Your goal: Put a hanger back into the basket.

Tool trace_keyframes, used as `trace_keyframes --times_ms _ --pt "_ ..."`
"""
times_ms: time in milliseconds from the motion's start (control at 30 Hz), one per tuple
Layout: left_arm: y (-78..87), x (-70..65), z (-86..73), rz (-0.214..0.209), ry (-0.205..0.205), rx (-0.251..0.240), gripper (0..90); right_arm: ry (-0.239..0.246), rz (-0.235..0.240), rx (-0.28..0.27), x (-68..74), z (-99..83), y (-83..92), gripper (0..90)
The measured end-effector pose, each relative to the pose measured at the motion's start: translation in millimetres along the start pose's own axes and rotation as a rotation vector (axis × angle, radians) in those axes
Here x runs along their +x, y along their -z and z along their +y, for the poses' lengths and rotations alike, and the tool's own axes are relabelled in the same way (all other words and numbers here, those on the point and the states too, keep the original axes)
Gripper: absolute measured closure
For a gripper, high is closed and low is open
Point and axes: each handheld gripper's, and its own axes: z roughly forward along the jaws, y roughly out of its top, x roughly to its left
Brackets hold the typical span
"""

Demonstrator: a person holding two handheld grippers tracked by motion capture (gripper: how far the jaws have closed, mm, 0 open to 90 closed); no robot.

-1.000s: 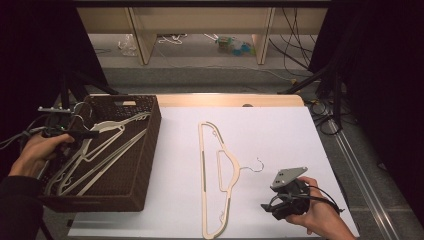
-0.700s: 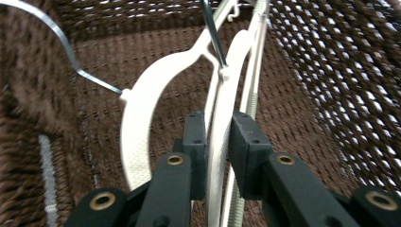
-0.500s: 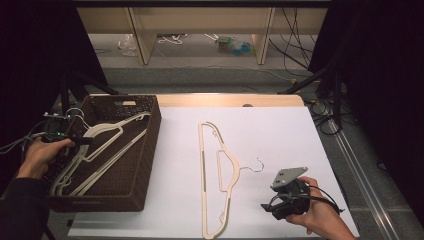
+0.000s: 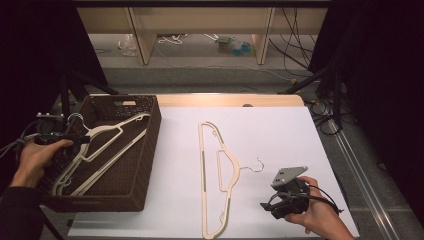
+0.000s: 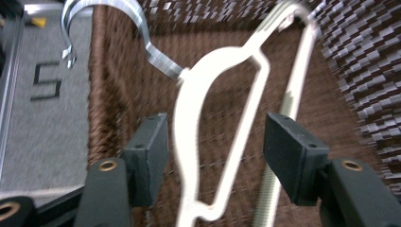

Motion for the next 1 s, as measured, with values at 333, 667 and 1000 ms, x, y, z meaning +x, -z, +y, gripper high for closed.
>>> trace_keyframes --times_ms 333,667,1000 --pt "44.6 -67.5 -15.4 -0.255 -0.028 -0.217 32.0 -0.036 -0.018 -0.026 -3.7 -0.4 -0.6 31.2" --pt "50.3 -174.4 -54.7 -0.433 -0.189 -0.277 25.9 -0.114 -0.025 -0.047 -6.8 -0.4 -2.3 28.9" --pt "26.9 -243.2 -99.0 -0.479 -0.335 -0.283 25.4 -0.159 -0.009 -0.041 -1.0 4.6 -15.5 26.2"
